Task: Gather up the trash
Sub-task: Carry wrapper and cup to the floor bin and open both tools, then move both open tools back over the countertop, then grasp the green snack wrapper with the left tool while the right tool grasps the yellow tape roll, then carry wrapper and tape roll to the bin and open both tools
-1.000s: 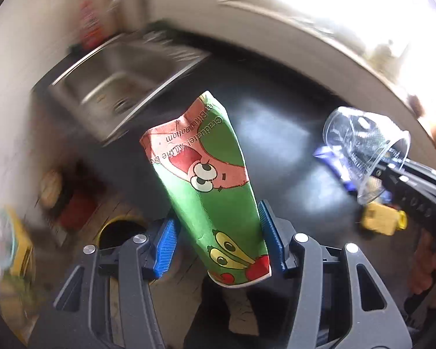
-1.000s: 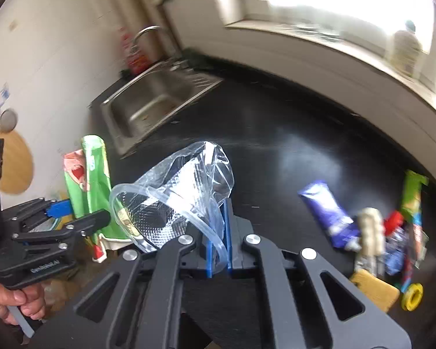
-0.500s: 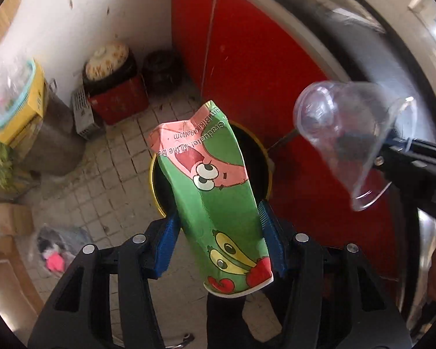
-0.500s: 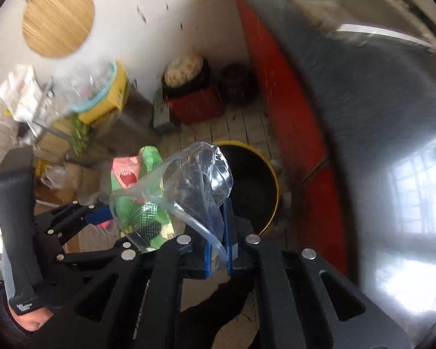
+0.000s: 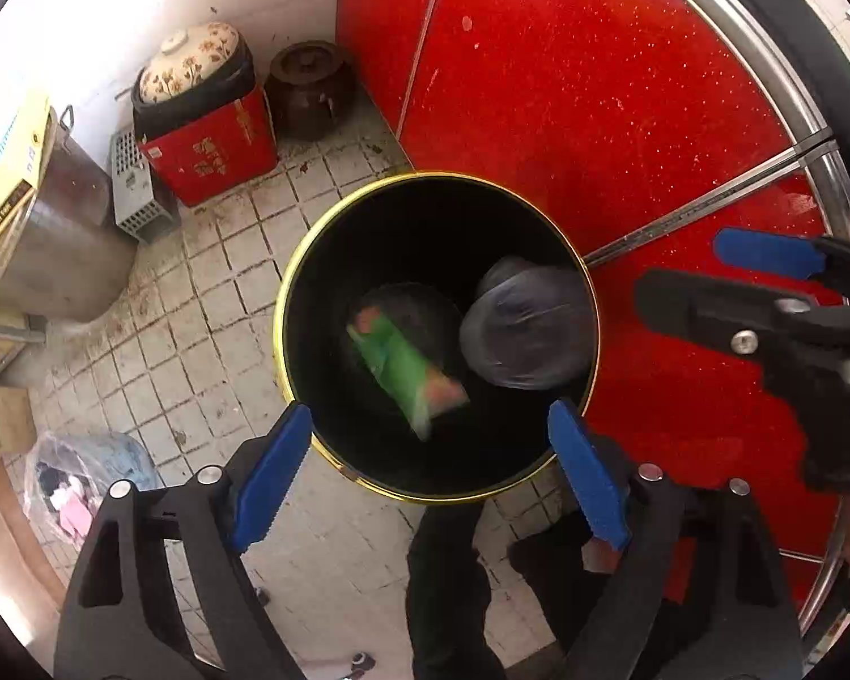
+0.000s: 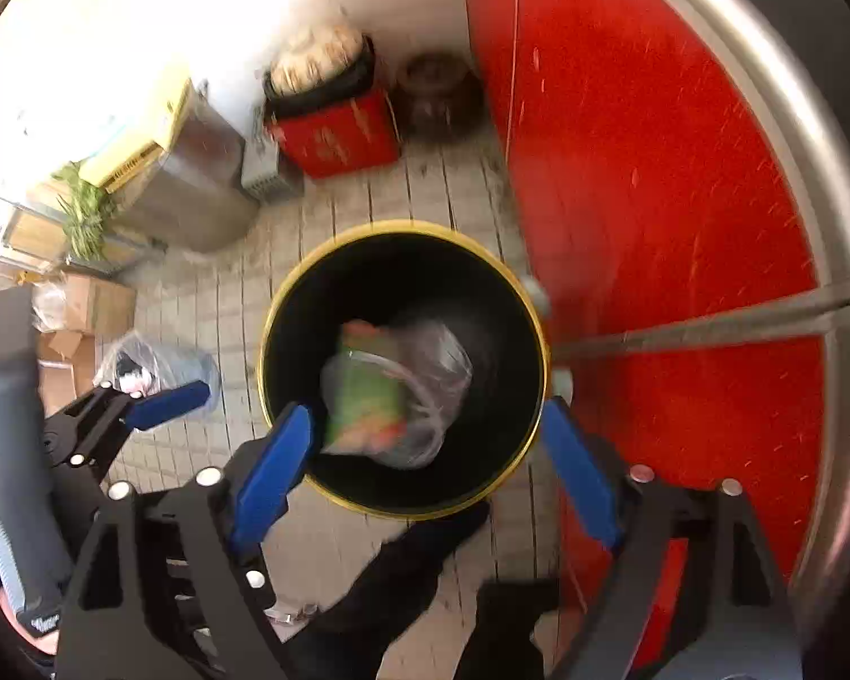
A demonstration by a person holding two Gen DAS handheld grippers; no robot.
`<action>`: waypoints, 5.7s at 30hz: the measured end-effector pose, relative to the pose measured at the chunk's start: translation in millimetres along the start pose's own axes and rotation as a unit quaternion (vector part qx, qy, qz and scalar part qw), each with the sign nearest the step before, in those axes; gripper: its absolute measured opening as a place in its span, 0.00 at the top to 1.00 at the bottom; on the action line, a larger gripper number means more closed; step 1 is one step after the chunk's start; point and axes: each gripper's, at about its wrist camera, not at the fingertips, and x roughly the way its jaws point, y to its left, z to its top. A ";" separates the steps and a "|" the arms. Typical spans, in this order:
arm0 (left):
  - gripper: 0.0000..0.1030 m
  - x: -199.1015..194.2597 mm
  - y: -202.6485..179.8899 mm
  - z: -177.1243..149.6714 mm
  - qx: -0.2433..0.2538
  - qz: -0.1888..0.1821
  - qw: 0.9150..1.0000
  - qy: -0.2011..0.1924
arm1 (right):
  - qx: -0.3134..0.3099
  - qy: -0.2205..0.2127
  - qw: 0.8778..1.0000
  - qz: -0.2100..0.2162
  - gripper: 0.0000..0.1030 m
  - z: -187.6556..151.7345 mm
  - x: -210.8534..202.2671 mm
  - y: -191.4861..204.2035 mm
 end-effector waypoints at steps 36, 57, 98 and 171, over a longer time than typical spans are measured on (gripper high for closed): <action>0.10 -264.1 -526.5 -118.7 0.559 -0.205 0.799 -0.081 | 0.560 -0.306 0.734 -0.231 0.18 -505.3 -465.3 -235.8; 0.10 -167.8 -729.5 -132.9 0.586 -0.150 0.795 -0.029 | 0.588 -0.237 0.740 -0.225 0.18 -601.5 -380.1 -328.8; 0.70 -174.3 -758.6 -111.7 0.535 -0.145 0.832 -0.034 | 0.542 -0.234 0.770 -0.242 0.47 -587.5 -376.9 -359.7; 0.21 -96.0 -21.2 -7.4 -0.026 0.029 0.995 -0.094 | -0.009 -0.094 0.994 0.050 0.22 -20.5 -127.7 -0.8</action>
